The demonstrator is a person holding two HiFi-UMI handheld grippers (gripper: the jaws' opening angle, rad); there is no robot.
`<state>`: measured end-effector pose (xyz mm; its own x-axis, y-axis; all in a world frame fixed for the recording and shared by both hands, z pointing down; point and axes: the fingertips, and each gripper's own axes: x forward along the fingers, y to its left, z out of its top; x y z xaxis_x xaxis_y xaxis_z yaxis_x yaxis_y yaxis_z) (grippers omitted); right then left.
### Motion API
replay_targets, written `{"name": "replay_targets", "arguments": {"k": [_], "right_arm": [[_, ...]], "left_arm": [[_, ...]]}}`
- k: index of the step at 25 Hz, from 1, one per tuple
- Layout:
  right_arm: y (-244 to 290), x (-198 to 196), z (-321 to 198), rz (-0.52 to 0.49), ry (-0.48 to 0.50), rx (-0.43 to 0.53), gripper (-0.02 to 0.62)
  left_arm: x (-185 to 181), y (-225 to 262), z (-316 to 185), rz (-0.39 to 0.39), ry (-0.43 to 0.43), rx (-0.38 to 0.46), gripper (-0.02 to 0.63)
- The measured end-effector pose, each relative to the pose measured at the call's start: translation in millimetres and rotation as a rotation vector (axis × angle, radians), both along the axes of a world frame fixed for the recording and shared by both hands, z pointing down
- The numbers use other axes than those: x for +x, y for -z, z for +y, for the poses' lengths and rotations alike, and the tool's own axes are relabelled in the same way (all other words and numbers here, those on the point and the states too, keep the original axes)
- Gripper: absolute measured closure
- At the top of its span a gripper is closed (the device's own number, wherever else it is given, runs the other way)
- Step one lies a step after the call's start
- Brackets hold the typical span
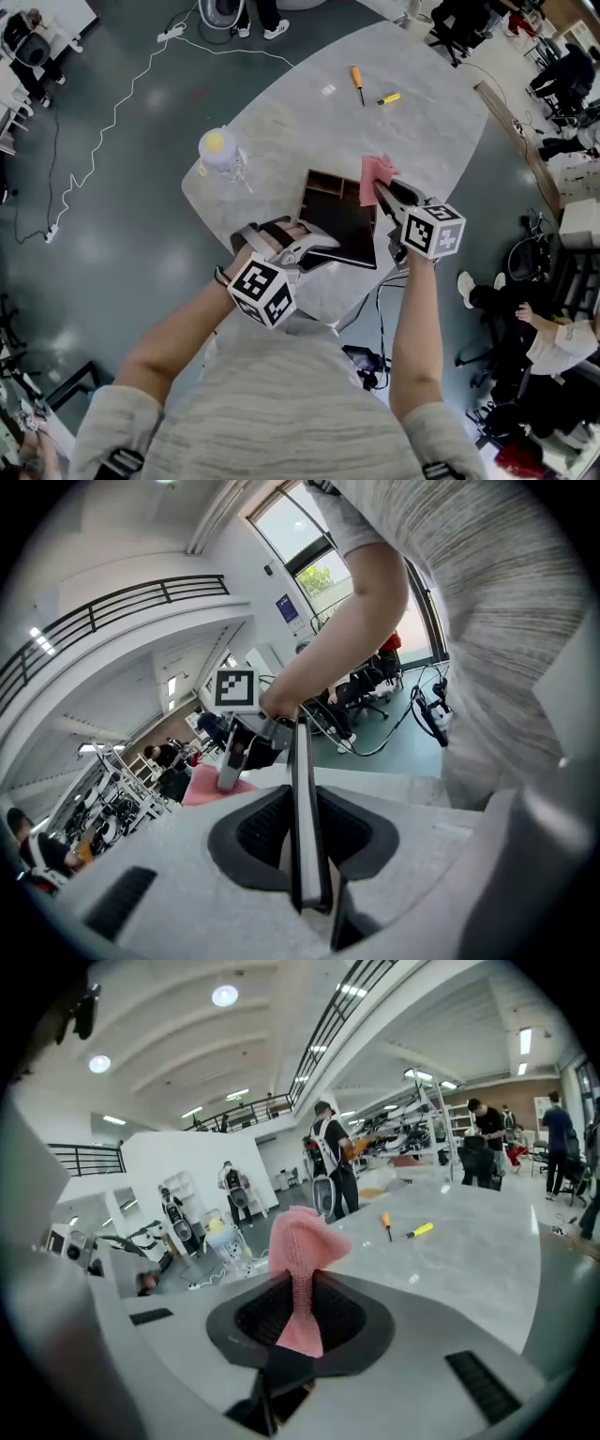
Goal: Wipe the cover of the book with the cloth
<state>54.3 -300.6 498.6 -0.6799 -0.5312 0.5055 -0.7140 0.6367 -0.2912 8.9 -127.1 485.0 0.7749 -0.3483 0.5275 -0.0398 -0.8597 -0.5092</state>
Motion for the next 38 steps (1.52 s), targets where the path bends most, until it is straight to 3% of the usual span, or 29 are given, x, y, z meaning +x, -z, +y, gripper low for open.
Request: {"name": "replay_targets", "arguments": {"k": [5, 10, 15, 20, 24, 31, 38], "right_arm": [[47, 17, 20, -0.093, -0.065, 0.13, 0.538], [93, 30, 46, -0.239, -0.159, 0.283, 0.538], [111, 42, 77, -0.281, -0.215, 0.36, 0.538], [123, 62, 93, -0.32, -0.258, 0.394, 0.538], [130, 76, 97, -0.335, -0.3, 0.408, 0.538], [133, 89, 107, -0.346, -0.336, 0.419, 0.538], [126, 87, 116, -0.346, -0.33, 0.402, 0.538]], "left_arm": [[2, 4, -4, 0.007, 0.029, -0.007, 0.528], [-2, 16, -23, 0.066, 0.132, -0.051, 0.529], [-5, 34, -35, 0.116, 0.21, -0.093, 0.529], [0, 53, -32, 0.127, 0.155, -0.15, 0.529], [4, 59, -23, 0.093, 0.102, -0.202, 0.529], [7, 39, -10, 0.013, 0.056, -0.251, 0.529], [8, 11, -15, -0.02, 0.046, -0.275, 0.529]]}}
